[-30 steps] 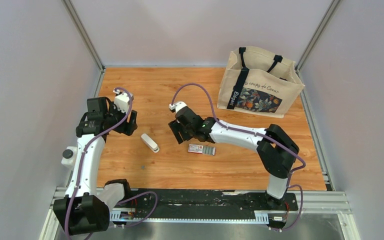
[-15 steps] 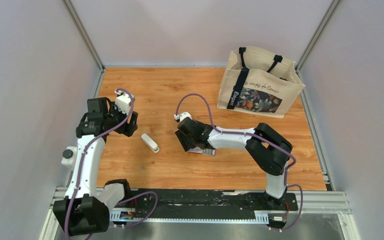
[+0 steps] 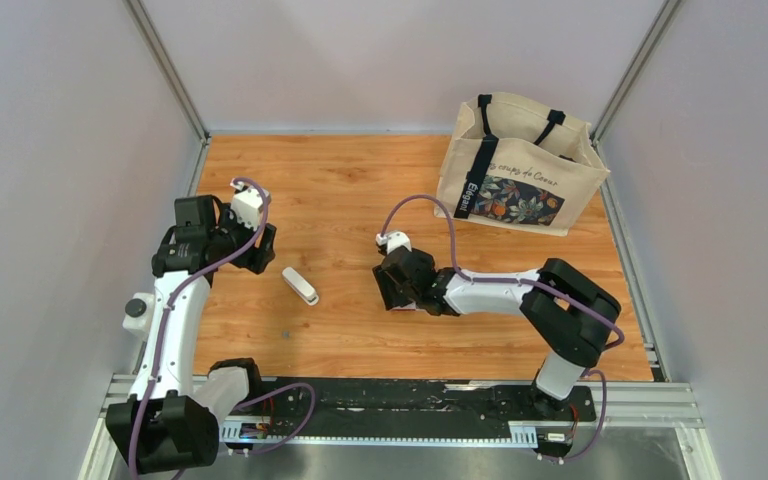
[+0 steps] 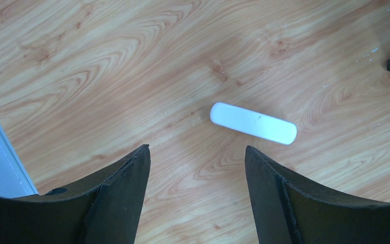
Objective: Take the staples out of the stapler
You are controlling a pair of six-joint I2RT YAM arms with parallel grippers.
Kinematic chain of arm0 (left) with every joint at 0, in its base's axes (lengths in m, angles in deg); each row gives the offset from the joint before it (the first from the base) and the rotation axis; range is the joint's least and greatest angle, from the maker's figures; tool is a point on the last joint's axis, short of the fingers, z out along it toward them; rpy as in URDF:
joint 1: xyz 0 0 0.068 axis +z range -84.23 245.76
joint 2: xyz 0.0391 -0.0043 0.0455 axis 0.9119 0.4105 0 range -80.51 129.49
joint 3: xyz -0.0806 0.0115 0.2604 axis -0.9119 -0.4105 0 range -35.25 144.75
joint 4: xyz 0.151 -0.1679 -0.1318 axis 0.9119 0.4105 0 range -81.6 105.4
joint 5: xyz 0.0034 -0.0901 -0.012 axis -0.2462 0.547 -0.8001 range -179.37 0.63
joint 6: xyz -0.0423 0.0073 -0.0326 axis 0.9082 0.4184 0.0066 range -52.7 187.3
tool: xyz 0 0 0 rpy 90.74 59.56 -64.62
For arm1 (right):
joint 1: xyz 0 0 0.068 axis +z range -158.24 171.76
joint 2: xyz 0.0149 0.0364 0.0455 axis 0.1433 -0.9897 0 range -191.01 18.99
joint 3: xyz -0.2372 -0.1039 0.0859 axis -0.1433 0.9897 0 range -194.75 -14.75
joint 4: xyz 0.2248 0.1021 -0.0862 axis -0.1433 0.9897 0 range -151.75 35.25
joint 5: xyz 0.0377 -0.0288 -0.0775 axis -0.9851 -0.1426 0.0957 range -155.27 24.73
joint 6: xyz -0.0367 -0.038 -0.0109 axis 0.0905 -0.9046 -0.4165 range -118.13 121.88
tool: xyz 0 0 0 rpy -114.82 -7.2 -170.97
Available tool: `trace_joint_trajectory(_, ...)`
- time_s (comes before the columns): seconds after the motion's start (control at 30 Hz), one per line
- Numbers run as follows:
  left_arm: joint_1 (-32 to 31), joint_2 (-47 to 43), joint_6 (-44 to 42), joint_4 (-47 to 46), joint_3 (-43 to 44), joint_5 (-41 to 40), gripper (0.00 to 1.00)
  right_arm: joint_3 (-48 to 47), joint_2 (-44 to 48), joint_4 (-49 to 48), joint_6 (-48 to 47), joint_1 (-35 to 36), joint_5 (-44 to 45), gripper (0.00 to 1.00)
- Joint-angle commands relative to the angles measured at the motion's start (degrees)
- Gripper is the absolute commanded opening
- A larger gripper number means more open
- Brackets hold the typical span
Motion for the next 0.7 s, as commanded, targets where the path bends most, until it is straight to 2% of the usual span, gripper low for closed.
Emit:
trace_joint_trajectory(0.0, -0.4, -1.5, -1.2, 0.3, 0.6, 0.2, 0.77, 4.5, 3.2, -1.3, 4.1, -0.1, 0.1, 0.54)
trace_joint_trajectory(0.23, -1.2, -1.7, -1.2, 0.3, 0.5, 0.1, 0.77, 7.5, 6.6, -0.4, 9.0, 3.2, 4.1, 0.53)
trace_joint_trajectory(0.33, -1.7, -1.7, -1.0, 0.3, 0.3, 0.0, 0.77, 6.2, 6.8, 2.0, 9.9, 4.4, 8.3, 0.6)
trace_joint_trajectory(0.67, -2.1, -3.1, -2.8, 1.2, -0.7, -0.7, 0.77, 7.7, 12.6, 2.8, 7.2, 0.1, 10.3, 0.59)
